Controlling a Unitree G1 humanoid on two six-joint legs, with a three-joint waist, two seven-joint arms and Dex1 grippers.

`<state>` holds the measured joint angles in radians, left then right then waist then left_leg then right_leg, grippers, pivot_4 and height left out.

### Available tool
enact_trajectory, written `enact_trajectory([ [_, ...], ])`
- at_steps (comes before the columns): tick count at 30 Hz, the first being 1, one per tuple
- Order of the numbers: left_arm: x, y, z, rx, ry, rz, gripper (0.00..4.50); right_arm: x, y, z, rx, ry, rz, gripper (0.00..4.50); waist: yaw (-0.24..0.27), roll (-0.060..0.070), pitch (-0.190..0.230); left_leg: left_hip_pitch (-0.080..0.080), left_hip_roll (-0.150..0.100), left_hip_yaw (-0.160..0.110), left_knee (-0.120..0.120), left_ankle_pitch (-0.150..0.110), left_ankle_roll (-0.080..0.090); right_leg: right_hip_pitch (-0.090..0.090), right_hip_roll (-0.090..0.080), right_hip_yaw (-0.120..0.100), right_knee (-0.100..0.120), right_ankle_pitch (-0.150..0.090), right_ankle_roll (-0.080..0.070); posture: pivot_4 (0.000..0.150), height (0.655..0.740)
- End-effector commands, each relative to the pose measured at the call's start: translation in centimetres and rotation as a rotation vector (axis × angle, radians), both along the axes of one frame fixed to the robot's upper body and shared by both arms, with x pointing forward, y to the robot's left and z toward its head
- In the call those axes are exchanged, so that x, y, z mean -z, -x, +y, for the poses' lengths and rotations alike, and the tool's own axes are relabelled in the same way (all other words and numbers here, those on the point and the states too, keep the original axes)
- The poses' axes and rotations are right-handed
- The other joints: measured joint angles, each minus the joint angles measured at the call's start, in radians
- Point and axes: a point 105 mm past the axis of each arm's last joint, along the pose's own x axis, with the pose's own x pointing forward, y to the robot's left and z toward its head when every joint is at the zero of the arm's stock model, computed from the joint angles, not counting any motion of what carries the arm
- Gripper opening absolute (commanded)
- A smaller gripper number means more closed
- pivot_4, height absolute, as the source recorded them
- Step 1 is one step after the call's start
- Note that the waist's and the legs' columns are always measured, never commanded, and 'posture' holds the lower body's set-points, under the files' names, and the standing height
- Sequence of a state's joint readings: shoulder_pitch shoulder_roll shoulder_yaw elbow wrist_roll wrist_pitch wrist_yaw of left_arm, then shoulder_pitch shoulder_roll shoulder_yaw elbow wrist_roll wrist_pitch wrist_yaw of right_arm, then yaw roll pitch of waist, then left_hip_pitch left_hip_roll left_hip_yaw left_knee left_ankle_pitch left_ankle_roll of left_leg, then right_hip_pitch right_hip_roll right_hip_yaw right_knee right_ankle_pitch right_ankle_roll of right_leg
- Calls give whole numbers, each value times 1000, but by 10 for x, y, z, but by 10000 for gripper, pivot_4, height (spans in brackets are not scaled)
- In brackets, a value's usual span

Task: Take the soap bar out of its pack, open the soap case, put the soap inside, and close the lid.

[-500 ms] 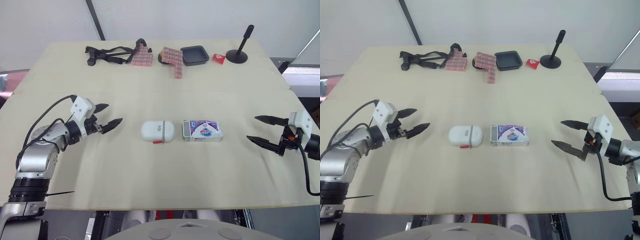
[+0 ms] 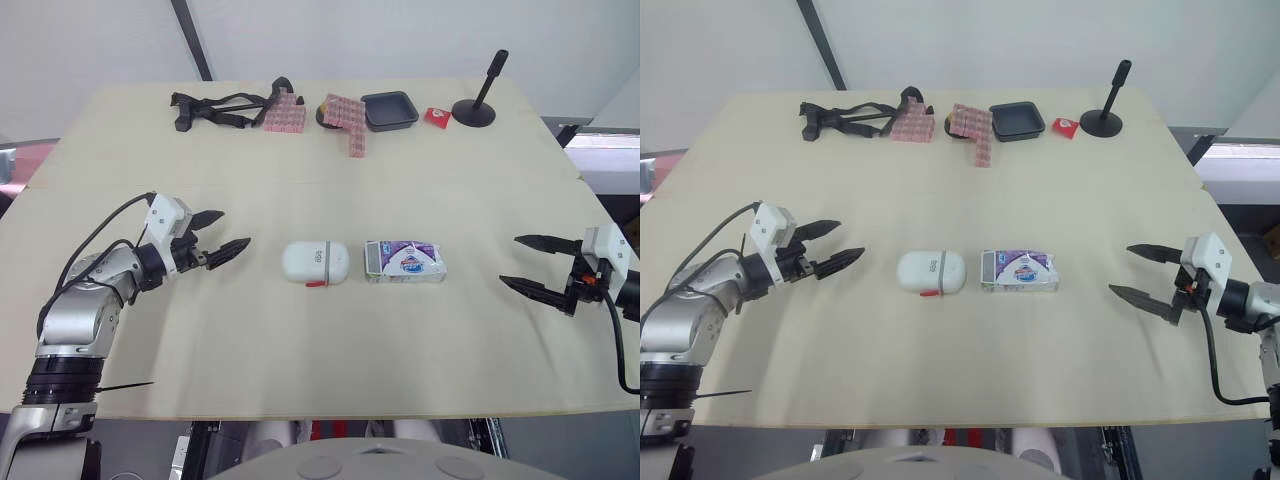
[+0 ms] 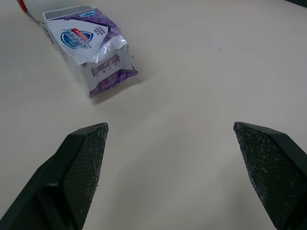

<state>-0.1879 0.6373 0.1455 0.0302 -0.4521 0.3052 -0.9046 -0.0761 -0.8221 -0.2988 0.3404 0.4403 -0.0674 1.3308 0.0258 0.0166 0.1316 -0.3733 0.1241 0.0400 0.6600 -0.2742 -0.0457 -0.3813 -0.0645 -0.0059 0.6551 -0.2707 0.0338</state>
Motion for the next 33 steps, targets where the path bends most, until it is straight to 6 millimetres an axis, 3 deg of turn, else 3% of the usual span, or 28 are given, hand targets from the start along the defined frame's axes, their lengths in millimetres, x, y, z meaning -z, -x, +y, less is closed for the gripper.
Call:
enact_trajectory([
  [1, -12, -1, 5, -10, 11, -42, 44629, -8, 0, -5, -7, 27, -36, 45000, 0, 0, 0, 0, 0, 0, 0, 0, 0, 0, 0, 0, 0, 0, 0, 1500, 7400],
  [6, -23, -2, 1, 5, 60, -74, 44629, -11, -3, -4, -57, 89, -58, 45000, -1, 0, 0, 0, 0, 0, 0, 0, 0, 0, 0, 0, 0, 0, 0, 1500, 7400],
  [12, -47, 18, -28, 232, 123, -127, 44629, -38, -15, 17, -211, 186, -60, 45000, -3, 0, 0, 0, 0, 0, 0, 0, 1, -1, 0, 0, 2, 0, 0, 1500, 7400],
  [18, -40, 51, -56, 478, 55, -113, 44629, -45, -20, 51, -357, 211, 53, 45000, 0, 0, 0, 0, 2, 0, 0, 1, 1, -2, 2, 0, 3, 0, -1, 1500, 7400],
  [23, -31, 68, -66, 564, 38, -87, 44629, -48, -30, 75, -417, 218, 65, 45000, 2, 0, 0, 0, 3, 1, 0, 1, 0, -5, 3, 0, 8, -2, -3, 1500, 7400],
  [33, -20, 69, -64, 546, 17, -107, 44629, -43, -40, 103, -499, 253, 53, 45000, 3, 0, 0, -1, 5, 3, 0, 3, -4, -7, 4, 0, 12, -3, -6, 1500, 7400],
])
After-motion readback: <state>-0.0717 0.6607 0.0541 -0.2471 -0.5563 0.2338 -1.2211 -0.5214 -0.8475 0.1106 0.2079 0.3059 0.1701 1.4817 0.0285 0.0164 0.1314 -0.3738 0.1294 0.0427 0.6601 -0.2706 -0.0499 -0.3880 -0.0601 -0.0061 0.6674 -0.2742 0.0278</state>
